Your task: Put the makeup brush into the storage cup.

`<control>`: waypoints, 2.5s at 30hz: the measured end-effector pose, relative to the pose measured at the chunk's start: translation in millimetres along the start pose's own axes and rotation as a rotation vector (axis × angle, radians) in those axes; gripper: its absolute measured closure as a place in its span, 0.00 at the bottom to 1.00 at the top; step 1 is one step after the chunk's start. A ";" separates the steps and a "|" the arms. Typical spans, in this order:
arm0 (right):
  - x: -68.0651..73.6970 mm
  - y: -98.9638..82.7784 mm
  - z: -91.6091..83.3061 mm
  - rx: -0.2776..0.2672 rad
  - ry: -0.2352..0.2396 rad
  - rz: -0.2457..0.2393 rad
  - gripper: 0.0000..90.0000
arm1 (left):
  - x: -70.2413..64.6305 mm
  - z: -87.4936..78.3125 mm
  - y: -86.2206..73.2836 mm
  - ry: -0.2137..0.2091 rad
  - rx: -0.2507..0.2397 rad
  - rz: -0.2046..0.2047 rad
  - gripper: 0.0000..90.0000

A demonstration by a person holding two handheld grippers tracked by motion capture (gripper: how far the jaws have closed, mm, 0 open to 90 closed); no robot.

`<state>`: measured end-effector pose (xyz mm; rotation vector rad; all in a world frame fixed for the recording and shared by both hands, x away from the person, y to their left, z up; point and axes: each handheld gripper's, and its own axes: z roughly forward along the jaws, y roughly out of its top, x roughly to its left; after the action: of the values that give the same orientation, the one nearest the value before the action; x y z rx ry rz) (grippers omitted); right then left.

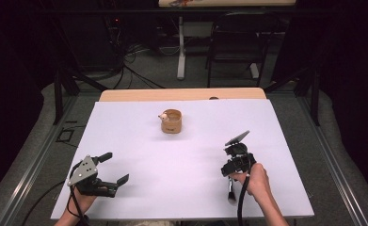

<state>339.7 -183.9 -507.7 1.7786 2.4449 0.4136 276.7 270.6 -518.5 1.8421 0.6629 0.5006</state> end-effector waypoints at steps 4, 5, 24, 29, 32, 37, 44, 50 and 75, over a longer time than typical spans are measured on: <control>1.8 -1.2 1.5 0.014 0.007 -0.004 0.55 | 0.6 0.5 -0.1 0.006 0.006 -0.001 0.02; 2.2 -1.5 1.7 0.012 0.000 -0.005 0.56 | 0.6 0.7 0.0 0.007 0.005 -0.005 0.02; 6.0 -14.1 6.5 0.090 0.001 -0.014 0.67 | -0.2 1.6 0.2 0.008 0.016 -0.006 0.02; 8.2 -15.3 7.0 0.107 0.002 -0.013 0.72 | 0.1 1.4 0.1 0.008 0.015 -0.007 0.02; 11.3 -15.3 8.9 0.118 -0.017 -0.029 0.76 | 0.4 1.7 0.0 0.008 0.021 -0.009 0.02; 15.3 -15.3 12.5 0.148 -0.032 -0.049 0.80 | 0.6 1.2 -0.2 0.005 0.016 -0.009 0.02; 13.9 -15.1 14.8 0.175 -0.037 -0.103 0.85 | 0.4 1.9 -0.2 0.002 0.020 -0.008 0.02; 12.7 -16.3 15.0 0.157 -0.025 -0.148 0.86 | 0.2 1.7 -0.1 -0.004 0.016 -0.008 0.02; 5.0 4.4 -7.7 0.129 0.011 -0.402 0.86 | 1.8 4.7 -0.8 -0.007 0.027 -0.015 0.01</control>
<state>340.4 -179.2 -498.7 1.2707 2.7995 0.2319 280.7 268.7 -520.9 1.8622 0.6809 0.4775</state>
